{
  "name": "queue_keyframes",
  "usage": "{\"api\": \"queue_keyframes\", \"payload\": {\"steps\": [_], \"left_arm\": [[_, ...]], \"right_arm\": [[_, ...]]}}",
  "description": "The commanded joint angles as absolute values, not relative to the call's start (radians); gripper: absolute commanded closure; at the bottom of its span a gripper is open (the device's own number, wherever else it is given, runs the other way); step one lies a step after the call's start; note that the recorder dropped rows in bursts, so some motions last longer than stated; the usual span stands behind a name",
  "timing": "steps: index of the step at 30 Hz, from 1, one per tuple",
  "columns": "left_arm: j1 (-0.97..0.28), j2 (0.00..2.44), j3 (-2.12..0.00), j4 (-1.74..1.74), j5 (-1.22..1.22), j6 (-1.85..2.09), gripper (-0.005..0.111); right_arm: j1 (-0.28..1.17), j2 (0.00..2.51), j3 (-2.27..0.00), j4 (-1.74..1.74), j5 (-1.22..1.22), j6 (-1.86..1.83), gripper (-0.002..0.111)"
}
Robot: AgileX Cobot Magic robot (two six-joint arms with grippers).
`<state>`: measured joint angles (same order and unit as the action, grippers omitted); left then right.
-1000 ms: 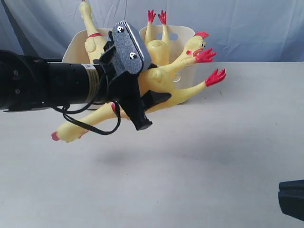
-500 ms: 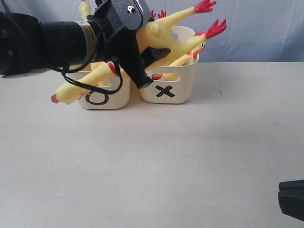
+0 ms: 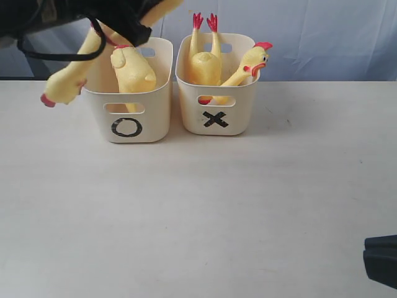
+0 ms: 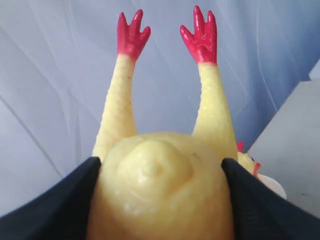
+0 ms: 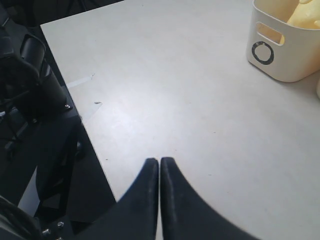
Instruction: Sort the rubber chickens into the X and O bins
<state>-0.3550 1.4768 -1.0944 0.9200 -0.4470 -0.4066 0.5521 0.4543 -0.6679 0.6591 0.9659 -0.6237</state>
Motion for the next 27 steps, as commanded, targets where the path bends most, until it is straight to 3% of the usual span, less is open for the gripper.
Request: {"api": "queue_keyframes", "payload": {"steps": [1, 15, 27], "left_arm": [[-0.291, 1.433, -1.104, 0.851, -0.473, -0.409, 0.107], [-0.111, 1.431, -1.104, 0.496, -0.631, -0.411, 0.107], [-0.091, 1.582, -1.107, 0.160, -0.926, -0.422, 0.107]], "right_arm": [[0.548, 0.447, -0.664, 0.663, 0.964, -0.623, 0.107], [0.548, 0.447, -0.664, 0.663, 0.964, -0.623, 0.107], [0.548, 0.447, -0.664, 0.663, 0.964, -0.623, 0.107]]}}
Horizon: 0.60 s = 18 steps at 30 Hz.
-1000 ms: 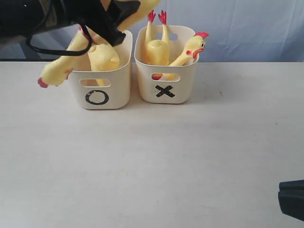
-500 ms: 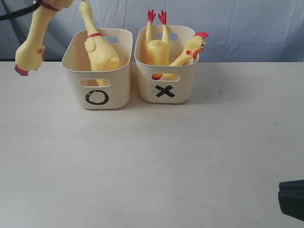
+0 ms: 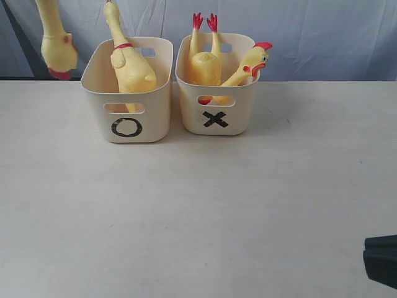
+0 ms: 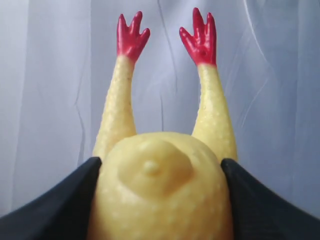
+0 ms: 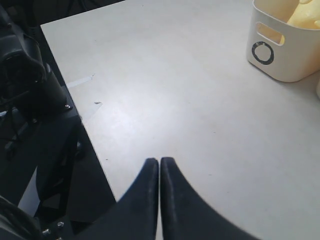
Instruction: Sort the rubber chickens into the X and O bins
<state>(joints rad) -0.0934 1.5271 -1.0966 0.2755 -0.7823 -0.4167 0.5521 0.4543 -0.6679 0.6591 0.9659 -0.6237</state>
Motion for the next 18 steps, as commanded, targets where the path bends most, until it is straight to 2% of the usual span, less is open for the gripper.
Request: {"api": "queue_keyframes", "payload": {"steps": [1, 7, 18], "left_arm": [[-0.091, 1.596, -1.108, 0.148, -0.944, -0.422, 0.107], [-0.091, 1.751, -1.137, 0.106, -1.143, -0.427, 0.107], [-0.091, 1.943, -1.290, 0.176, -1.132, -0.419, 0.107]], "right_arm": [[0.548, 0.447, -0.664, 0.663, 0.964, -0.623, 0.107], [0.548, 0.447, -0.664, 0.663, 0.964, -0.623, 0.107], [0.548, 0.447, -0.664, 0.663, 0.964, -0.623, 0.107]]}}
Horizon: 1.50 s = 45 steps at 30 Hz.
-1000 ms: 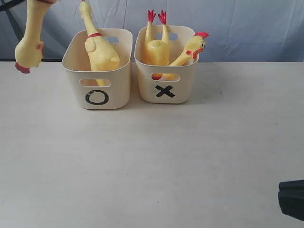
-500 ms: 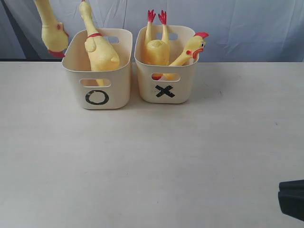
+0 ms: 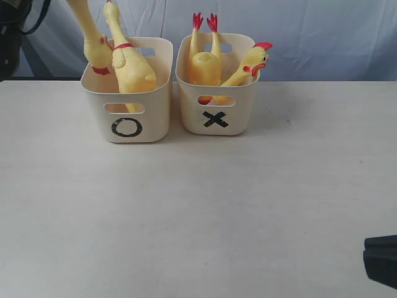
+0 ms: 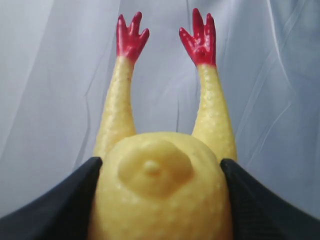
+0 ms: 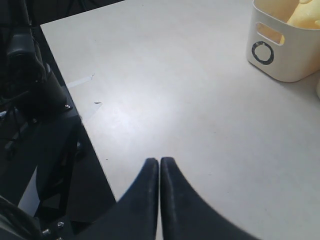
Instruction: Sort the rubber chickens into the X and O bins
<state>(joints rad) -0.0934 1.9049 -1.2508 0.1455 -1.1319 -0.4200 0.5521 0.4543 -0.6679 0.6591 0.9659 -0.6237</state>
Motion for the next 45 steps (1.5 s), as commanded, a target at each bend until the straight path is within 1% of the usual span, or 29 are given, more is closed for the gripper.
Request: {"api": "queue_keyframes", "payload": {"steps": [1, 4, 10, 18, 25, 34, 45], "left_arm": [[-0.091, 1.955, -1.298, 0.177, -1.130, -0.413, 0.107], [-0.091, 1.995, -1.324, 0.184, -1.124, -0.408, 0.107], [-0.091, 2.045, -1.376, 0.345, -1.025, -0.406, 0.107], [-0.091, 2.081, -1.397, 0.367, -0.865, -0.406, 0.107], [-0.093, 2.093, -1.397, 0.445, -0.860, -0.420, 0.107], [-0.095, 2.093, -1.397, 0.501, -0.774, -0.472, 0.107], [-0.136, 2.093, -1.397, 0.547, -0.729, -0.474, 0.107]], "right_arm": [[0.548, 0.447, -0.664, 0.663, 0.964, -0.623, 0.107], [0.548, 0.447, -0.664, 0.663, 0.964, -0.623, 0.107], [0.548, 0.447, -0.664, 0.663, 0.964, -0.623, 0.107], [0.548, 0.447, -0.664, 0.677, 0.963, -0.623, 0.107], [0.548, 0.447, -0.664, 0.682, 0.963, -0.623, 0.107], [0.548, 0.447, -0.664, 0.682, 0.963, -0.623, 0.107], [0.548, 0.447, -0.664, 0.682, 0.963, -0.623, 0.107]]}}
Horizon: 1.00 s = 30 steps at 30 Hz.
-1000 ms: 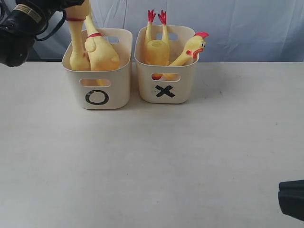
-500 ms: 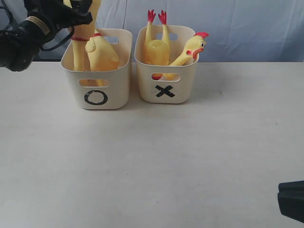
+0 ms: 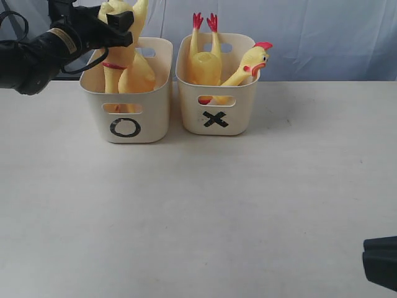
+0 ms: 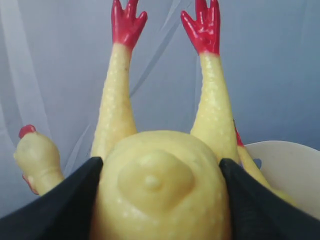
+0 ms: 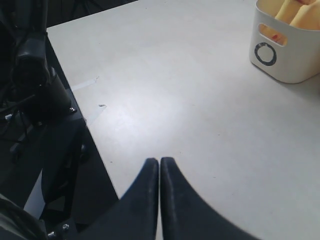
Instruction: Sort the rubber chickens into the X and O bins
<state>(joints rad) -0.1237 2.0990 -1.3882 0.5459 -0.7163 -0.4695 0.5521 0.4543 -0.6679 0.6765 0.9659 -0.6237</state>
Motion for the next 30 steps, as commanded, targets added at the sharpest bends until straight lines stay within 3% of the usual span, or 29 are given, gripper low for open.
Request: {"api": "queue_keyframes", "payload": {"steps": [1, 10, 20, 30], "left_arm": [[-0.138, 2.093, -1.397, 0.547, -0.725, -0.474, 0.105], [-0.138, 2.093, -1.397, 0.554, -0.697, -0.474, 0.070], [-0.138, 2.093, -1.397, 0.550, -0.690, -0.474, 0.056], [-0.138, 2.093, -1.397, 0.516, -0.633, -0.474, 0.033]], "right_arm": [[0.548, 0.447, -0.664, 0.682, 0.963, -0.623, 0.107], [0.548, 0.447, -0.664, 0.682, 0.963, -0.623, 0.107], [0.548, 0.447, -0.664, 0.682, 0.963, -0.623, 0.107], [0.548, 0.447, -0.664, 0.682, 0.963, -0.623, 0.107]]}}
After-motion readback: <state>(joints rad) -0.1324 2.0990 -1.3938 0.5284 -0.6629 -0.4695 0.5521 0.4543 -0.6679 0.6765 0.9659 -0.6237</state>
